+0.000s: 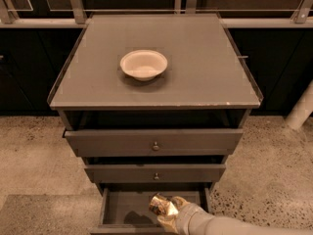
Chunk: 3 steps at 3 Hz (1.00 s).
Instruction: Pick orange can from bottom drawer and place on counter
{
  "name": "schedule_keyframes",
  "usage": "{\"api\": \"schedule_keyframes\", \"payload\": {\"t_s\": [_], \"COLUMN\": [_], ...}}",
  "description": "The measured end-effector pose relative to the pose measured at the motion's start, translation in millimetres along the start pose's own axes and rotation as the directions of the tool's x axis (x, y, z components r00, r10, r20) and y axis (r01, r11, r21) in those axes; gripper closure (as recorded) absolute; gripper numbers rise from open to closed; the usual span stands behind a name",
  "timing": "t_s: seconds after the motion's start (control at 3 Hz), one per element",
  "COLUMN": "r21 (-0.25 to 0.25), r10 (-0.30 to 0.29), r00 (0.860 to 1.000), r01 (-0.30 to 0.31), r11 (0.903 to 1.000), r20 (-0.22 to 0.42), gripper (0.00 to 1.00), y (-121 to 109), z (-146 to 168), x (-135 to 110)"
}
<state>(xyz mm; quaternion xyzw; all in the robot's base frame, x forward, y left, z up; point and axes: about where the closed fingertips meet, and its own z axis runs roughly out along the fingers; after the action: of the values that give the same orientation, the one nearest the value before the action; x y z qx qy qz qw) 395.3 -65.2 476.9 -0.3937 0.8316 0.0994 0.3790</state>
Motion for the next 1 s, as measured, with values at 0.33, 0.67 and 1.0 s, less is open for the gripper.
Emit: {"api": "schedule_keyframes", "payload": {"t_s": [0.33, 0.67, 1.0], "r21": [0.006, 0.062, 0.145], "r10": [0.005, -0.013, 0.008], "r00": [1.000, 1.000, 1.000], "r01": [-0.005, 0.013, -0.004], "r11": [1.0000, 0.9980, 0.9894], "r20": [0.005, -0.002, -0.025], "gripper": [1.00, 1.00, 1.00], "y": [-4.5, -15.8, -23.8], "z": [2.5, -27.9, -92.2], "x": [-2.1, -9.6, -19.8]}}
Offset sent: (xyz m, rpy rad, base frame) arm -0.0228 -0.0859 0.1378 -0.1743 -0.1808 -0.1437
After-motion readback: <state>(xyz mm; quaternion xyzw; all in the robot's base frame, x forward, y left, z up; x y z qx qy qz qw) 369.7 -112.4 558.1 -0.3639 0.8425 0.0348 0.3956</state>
